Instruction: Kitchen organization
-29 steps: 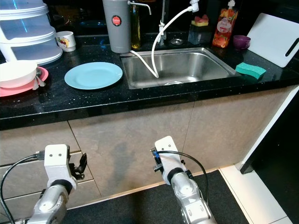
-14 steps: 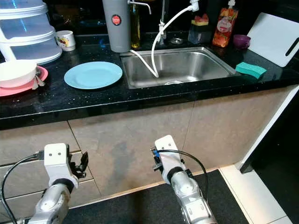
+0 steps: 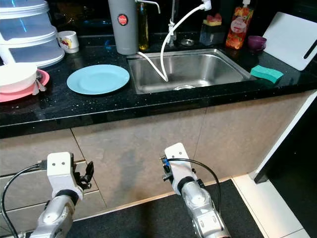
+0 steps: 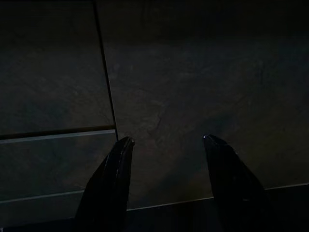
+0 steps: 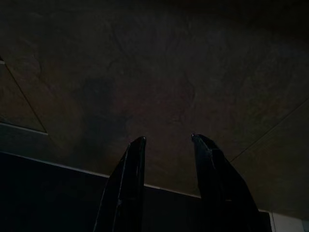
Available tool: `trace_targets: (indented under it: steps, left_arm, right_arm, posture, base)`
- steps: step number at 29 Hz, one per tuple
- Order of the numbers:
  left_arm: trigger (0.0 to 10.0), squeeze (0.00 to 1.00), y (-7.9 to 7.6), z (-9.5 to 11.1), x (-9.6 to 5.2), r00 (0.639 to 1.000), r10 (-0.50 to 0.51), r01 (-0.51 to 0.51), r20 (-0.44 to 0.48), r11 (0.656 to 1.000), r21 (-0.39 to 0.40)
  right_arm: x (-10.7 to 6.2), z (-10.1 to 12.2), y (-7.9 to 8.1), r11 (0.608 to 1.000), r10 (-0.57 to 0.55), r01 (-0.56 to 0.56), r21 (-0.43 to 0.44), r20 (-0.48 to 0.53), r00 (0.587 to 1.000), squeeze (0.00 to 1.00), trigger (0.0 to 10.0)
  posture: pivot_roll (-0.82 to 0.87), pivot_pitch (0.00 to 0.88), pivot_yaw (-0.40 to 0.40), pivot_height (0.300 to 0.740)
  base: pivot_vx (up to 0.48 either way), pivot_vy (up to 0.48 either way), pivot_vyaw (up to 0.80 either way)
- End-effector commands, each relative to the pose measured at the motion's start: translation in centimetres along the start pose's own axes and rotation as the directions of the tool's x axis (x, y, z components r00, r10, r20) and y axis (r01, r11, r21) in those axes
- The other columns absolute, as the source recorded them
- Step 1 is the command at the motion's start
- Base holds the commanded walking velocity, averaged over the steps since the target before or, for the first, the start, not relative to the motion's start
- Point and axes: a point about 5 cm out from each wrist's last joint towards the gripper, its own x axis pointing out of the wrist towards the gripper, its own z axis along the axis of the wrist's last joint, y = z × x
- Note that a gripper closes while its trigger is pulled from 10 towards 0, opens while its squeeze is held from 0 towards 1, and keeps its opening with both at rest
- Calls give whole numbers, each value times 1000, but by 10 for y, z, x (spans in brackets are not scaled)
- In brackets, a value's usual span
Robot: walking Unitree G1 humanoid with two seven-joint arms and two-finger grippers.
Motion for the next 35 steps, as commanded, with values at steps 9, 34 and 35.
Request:
trace_targets:
  steps: [9,34,35]
  left_arm:
    - [10000,0,0,-3,-4,1000,-9,9,-9,1000,8]
    - [10000,0,-4,2,3,999,-33,33,2,998,44]
    - [10000,0,-4,2,3,999,-33,33,2,998,44]
  right_arm:
    - [-4,-3,0,1000,5,-5,18,10,1000,0,10000]
    - [3,-2,0,1000,7,-7,18,5,1000,0,10000]
    - [3,-2,0,1000,7,-7,18,5,1000,0,10000]
  posture:
    - [-87,62,-11,740]
    - [-87,55,-2,740]
    - [-87,55,-2,740]
  base:
    - [0,0,0]
    - [0,0,0]
    - [0,0,0]
